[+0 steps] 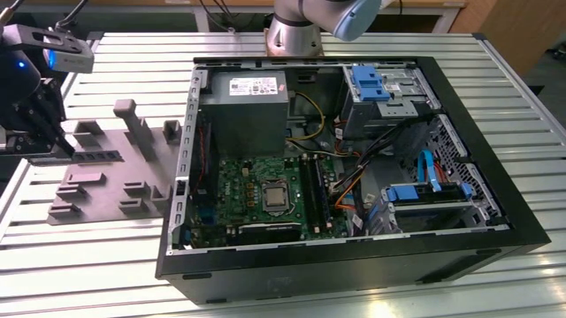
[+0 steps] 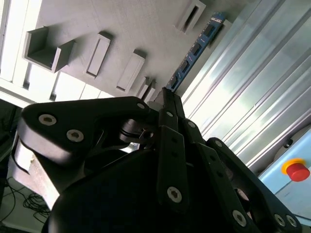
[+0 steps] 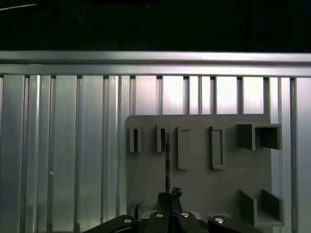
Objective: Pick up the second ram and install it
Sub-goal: 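Pick up the second ram and move it above second insertion slot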
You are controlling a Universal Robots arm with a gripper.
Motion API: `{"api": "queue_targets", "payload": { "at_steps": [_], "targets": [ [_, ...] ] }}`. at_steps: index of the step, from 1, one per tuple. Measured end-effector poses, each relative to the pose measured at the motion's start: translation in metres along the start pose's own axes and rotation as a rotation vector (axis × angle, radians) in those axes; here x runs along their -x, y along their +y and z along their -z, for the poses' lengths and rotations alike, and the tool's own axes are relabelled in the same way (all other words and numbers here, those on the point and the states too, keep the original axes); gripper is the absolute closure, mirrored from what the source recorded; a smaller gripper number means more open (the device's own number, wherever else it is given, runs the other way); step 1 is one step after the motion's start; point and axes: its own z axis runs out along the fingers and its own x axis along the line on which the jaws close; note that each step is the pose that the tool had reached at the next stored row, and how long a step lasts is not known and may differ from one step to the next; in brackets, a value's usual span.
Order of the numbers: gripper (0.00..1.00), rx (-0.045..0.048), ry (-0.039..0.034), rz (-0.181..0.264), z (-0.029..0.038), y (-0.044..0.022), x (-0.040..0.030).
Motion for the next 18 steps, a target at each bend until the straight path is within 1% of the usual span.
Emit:
{"api": "queue_targets", "payload": {
  "at_steps": [12, 14, 18],
  "targets": [
    [0.88, 0.0, 0.0, 0.0, 0.0178, 0.0003, 0.0001],
    [0.88, 0.0, 0.0, 0.0, 0.0318, 0.0005, 0.0002],
    [0.88, 0.0, 0.0, 0.0, 0.0393, 0.0006, 0.0002]
  ]
}}
